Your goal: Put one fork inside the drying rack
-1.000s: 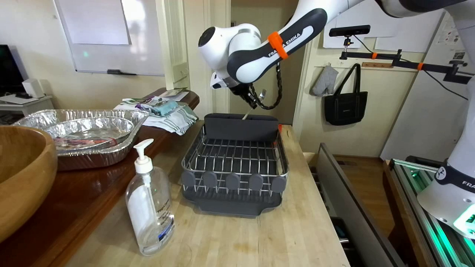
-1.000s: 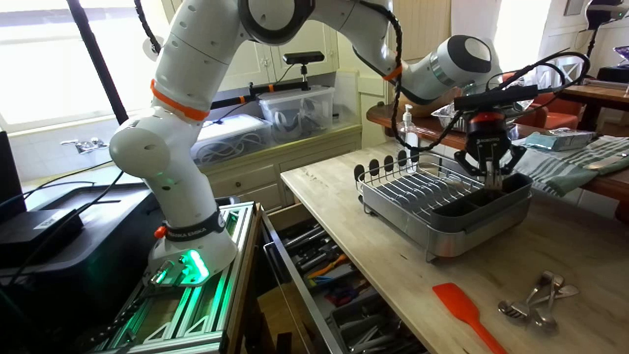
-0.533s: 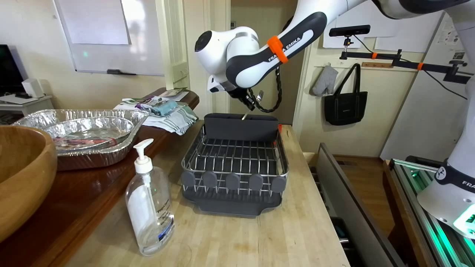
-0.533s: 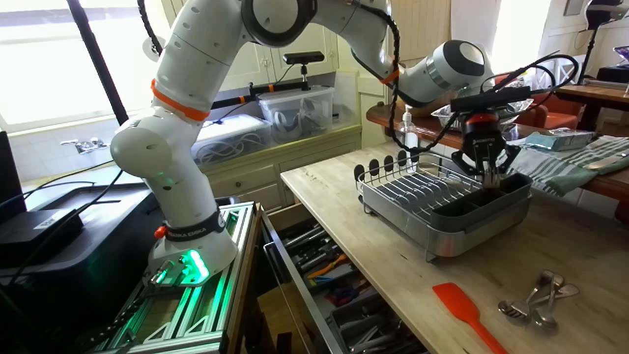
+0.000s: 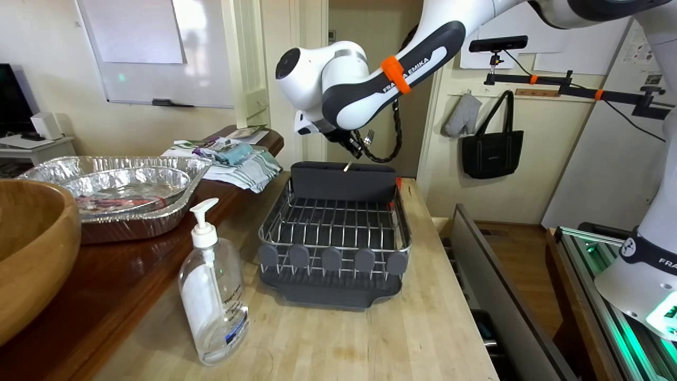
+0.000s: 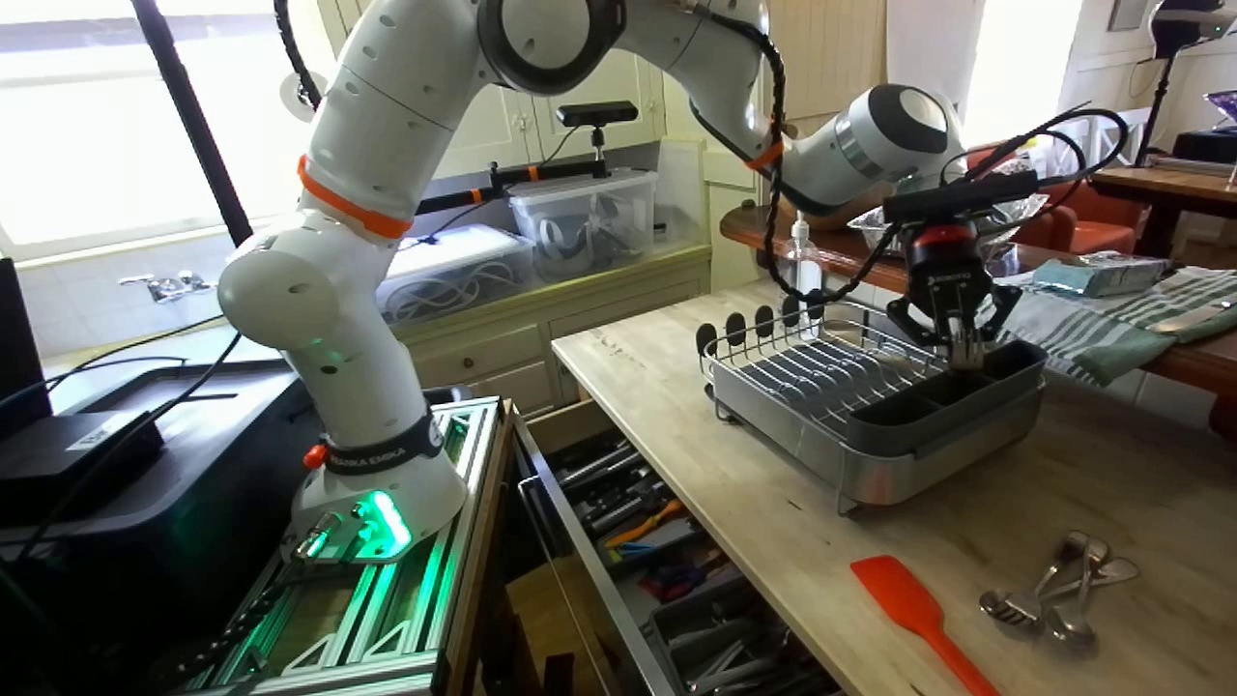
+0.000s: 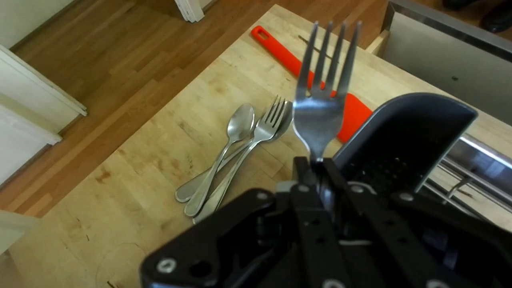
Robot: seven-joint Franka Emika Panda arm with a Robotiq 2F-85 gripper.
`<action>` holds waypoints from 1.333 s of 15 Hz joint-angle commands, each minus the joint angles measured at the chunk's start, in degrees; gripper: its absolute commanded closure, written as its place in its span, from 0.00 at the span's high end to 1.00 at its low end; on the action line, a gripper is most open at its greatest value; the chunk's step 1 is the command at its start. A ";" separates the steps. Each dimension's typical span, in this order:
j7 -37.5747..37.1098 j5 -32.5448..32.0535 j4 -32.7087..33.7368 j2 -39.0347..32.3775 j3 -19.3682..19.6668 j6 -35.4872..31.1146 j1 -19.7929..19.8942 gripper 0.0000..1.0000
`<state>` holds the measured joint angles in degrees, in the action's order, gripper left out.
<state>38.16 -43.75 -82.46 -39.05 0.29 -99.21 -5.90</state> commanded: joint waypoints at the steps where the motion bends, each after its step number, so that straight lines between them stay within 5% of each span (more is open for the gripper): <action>1: -1.41 -1.76 0.28 -0.72 -0.31 0.86 -0.01 0.44; 9: -1.98 -0.92 -0.27 0.67 -0.83 0.51 0.52 1.00; 20: -2.42 11.17 -5.16 11.36 -3.22 -3.94 5.65 1.00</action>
<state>36.65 -37.91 -83.06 -32.37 -1.58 -100.23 -2.94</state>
